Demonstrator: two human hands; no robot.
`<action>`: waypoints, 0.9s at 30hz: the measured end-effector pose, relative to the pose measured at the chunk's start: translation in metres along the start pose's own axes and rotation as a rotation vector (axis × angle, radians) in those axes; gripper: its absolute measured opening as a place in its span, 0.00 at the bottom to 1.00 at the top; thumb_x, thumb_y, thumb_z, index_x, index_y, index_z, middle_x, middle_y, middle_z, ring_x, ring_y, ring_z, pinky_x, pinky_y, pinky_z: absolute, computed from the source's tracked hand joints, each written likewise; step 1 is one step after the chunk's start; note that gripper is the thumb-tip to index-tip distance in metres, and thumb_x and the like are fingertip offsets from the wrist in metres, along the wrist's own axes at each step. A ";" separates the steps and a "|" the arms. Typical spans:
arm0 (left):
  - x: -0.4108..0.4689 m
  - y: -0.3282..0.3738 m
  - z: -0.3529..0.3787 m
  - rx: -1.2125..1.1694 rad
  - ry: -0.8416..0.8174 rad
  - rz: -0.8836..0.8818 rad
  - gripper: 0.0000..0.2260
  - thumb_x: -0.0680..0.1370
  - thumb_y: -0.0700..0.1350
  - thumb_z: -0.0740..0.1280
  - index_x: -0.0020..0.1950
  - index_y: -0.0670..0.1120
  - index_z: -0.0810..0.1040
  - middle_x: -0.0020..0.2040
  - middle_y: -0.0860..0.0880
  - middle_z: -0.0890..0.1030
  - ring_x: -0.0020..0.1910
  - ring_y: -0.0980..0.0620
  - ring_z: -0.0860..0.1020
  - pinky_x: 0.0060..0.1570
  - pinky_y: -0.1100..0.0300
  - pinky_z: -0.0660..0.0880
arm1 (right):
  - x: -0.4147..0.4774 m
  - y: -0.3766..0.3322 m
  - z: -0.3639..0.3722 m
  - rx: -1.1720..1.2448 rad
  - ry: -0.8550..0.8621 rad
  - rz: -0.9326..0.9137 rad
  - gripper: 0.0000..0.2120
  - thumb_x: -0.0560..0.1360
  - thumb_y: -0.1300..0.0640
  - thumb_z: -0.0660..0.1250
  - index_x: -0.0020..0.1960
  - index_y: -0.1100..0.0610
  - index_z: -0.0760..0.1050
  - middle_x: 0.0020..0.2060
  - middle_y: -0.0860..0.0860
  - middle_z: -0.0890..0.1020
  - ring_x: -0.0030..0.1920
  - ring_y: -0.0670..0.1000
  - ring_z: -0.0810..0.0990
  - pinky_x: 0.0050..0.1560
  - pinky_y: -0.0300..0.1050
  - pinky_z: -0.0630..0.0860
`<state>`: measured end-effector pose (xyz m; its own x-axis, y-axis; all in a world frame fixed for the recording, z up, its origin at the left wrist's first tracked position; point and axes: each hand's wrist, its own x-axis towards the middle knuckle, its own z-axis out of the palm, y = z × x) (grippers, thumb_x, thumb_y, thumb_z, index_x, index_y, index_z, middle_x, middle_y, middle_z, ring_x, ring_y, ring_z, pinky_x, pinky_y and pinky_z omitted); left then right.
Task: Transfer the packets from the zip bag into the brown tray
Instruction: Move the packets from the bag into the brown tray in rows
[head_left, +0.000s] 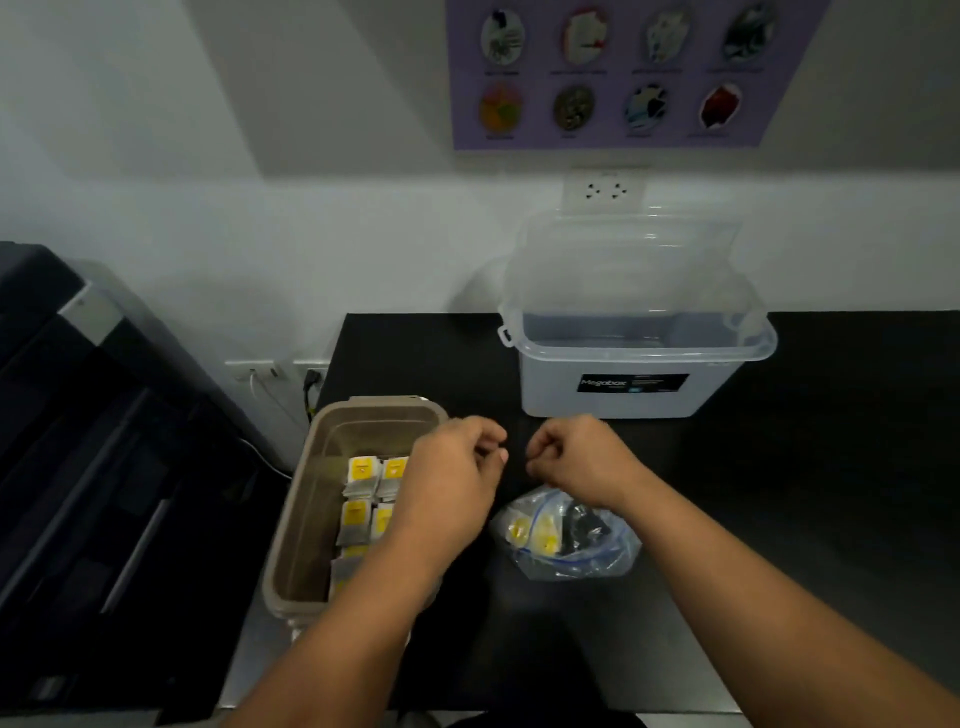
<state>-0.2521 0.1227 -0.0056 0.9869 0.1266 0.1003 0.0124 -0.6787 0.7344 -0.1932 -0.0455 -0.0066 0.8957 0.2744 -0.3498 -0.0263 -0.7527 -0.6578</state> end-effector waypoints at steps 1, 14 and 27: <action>-0.002 0.003 0.013 0.025 -0.031 -0.014 0.07 0.77 0.42 0.72 0.54 0.50 0.83 0.46 0.53 0.83 0.41 0.61 0.79 0.47 0.69 0.76 | 0.001 0.017 0.001 -0.048 0.003 0.031 0.10 0.74 0.59 0.76 0.39 0.47 0.79 0.39 0.45 0.84 0.43 0.47 0.84 0.49 0.44 0.81; -0.020 -0.016 0.113 0.528 -0.369 -0.232 0.09 0.76 0.48 0.70 0.56 0.49 0.81 0.59 0.49 0.73 0.50 0.48 0.79 0.54 0.55 0.78 | 0.018 0.085 0.053 -0.342 -0.316 0.293 0.21 0.74 0.46 0.74 0.64 0.54 0.79 0.60 0.55 0.81 0.62 0.58 0.79 0.65 0.53 0.76; 0.003 -0.028 0.129 0.537 -0.465 -0.544 0.19 0.75 0.47 0.73 0.63 0.44 0.76 0.61 0.44 0.78 0.60 0.45 0.78 0.52 0.59 0.75 | 0.008 0.108 0.059 -0.237 -0.108 0.079 0.03 0.77 0.58 0.70 0.47 0.54 0.82 0.51 0.54 0.85 0.54 0.55 0.82 0.56 0.47 0.79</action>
<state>-0.2287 0.0485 -0.1122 0.7866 0.3024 -0.5383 0.4558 -0.8726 0.1759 -0.2157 -0.0892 -0.1200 0.8420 0.2619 -0.4716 0.0218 -0.8900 -0.4554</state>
